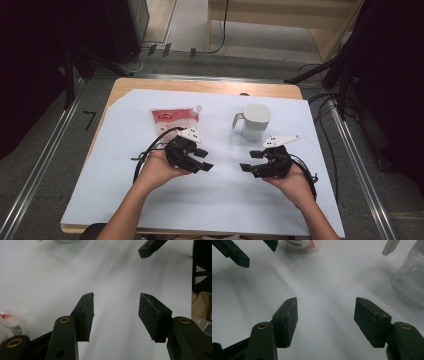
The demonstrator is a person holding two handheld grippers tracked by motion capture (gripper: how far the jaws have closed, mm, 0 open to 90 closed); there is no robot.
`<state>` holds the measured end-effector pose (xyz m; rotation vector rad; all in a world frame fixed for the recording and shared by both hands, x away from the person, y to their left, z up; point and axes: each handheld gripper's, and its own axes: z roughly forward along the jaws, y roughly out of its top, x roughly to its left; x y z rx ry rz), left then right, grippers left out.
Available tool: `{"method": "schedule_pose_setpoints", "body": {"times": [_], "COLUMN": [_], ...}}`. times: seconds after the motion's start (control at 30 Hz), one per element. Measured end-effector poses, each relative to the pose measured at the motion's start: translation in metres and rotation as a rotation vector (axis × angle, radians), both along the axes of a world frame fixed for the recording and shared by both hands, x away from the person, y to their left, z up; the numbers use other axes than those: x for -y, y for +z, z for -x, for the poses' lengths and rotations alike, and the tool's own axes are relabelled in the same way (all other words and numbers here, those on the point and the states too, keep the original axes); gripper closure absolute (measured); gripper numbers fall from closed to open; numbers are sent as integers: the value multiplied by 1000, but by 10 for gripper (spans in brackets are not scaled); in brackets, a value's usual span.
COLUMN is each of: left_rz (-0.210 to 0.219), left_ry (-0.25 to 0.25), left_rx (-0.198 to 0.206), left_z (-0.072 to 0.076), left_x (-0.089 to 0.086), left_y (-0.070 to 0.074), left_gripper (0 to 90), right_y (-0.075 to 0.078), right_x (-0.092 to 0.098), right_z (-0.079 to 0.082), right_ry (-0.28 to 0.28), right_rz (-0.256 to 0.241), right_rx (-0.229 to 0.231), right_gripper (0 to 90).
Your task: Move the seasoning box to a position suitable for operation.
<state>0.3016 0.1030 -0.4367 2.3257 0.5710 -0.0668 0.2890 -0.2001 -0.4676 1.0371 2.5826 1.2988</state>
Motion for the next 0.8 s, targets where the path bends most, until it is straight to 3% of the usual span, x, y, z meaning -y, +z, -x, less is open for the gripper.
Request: {"method": "schedule_pose_setpoints", "body": {"times": [0.3, 0.47, 0.8], "left_rz": [8, 37, 26], "left_ry": [-13, -14, -32], "left_rx": [12, 5, 11], "left_z": [1, 2, 2], "left_x": [-5, -6, -8], "left_y": [3, 5, 8], "left_gripper": [441, 424, 419], "right_y": [1, 3, 6], "right_x": [5, 10, 12], "right_z": [1, 5, 9], "right_ry": [-28, -44, -41], "right_rz": [0, 2, 11], "right_rx": [-4, 3, 17], "right_gripper": [358, 356, 353]}}
